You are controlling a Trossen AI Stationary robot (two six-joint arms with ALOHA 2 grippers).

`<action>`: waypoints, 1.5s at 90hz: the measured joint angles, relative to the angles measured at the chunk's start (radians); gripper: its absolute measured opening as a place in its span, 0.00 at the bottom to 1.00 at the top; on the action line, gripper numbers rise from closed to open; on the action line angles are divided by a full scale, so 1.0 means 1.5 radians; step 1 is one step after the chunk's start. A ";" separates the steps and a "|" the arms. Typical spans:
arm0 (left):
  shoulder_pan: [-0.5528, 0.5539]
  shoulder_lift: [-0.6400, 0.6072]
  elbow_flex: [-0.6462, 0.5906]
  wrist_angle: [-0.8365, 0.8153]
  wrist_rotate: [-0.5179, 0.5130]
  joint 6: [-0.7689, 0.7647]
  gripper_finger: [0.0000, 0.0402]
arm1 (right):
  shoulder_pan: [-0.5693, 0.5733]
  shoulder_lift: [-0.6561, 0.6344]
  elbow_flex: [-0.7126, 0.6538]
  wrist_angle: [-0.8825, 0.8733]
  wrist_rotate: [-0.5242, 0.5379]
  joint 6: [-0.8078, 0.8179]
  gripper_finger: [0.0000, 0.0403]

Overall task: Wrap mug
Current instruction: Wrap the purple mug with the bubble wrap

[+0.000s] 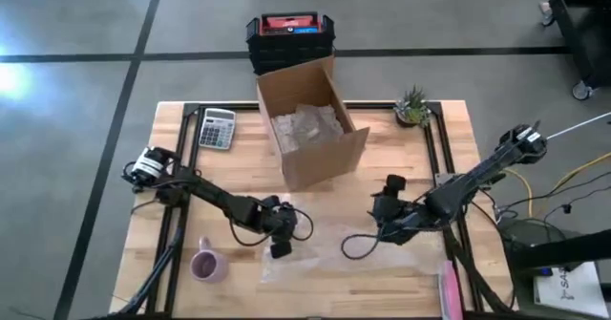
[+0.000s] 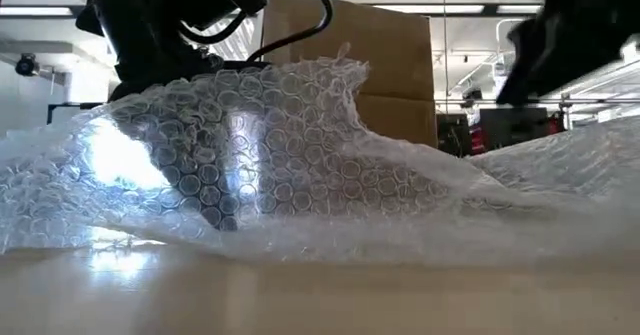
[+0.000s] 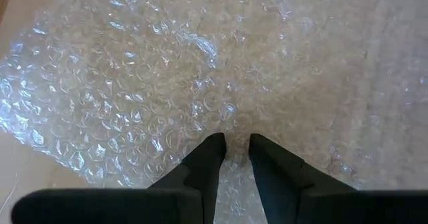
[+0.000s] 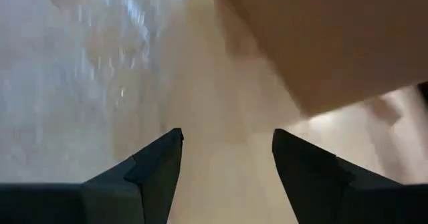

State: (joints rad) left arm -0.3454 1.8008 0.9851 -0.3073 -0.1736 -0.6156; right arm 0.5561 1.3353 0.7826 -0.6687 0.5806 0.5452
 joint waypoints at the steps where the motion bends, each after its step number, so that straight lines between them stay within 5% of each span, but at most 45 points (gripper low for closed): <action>1: 0.000 0.000 0.000 0.000 0.000 0.000 0.18 | 0.000 0.007 -0.001 -0.002 -0.005 0.001 0.52; 22: 0.000 0.000 0.000 0.003 0.000 -0.001 0.18 | 0.019 0.128 -0.002 0.003 -0.263 -0.005 0.47; 38: 0.000 0.000 0.000 0.002 0.001 -0.008 0.18 | 0.066 0.128 0.010 0.005 -0.420 0.016 0.42; 64: 0.000 0.000 0.001 -0.012 0.000 -0.034 0.18 | 0.133 0.011 0.030 0.012 -0.410 0.131 0.35; 93: -0.008 -0.026 0.001 -0.127 -0.001 -0.124 0.18 | 0.170 0.004 0.020 0.075 -0.148 0.089 0.28; 105: -0.009 -0.084 0.006 -0.141 -0.067 -0.116 0.18 | 0.163 0.046 0.020 0.123 -0.088 0.050 0.25; 123: -0.009 -0.173 0.006 -0.127 -0.124 -0.099 0.18 | 0.162 0.071 0.038 0.169 -0.256 0.018 0.20; 135: -0.008 -0.197 0.008 -0.042 -0.131 -0.050 0.18 | 0.152 0.048 0.096 0.090 -0.366 0.061 0.16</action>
State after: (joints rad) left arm -0.3569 1.5059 0.9968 -0.3697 -0.3703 -0.6908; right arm 0.7838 1.4076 0.9270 -0.5343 0.0318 0.6364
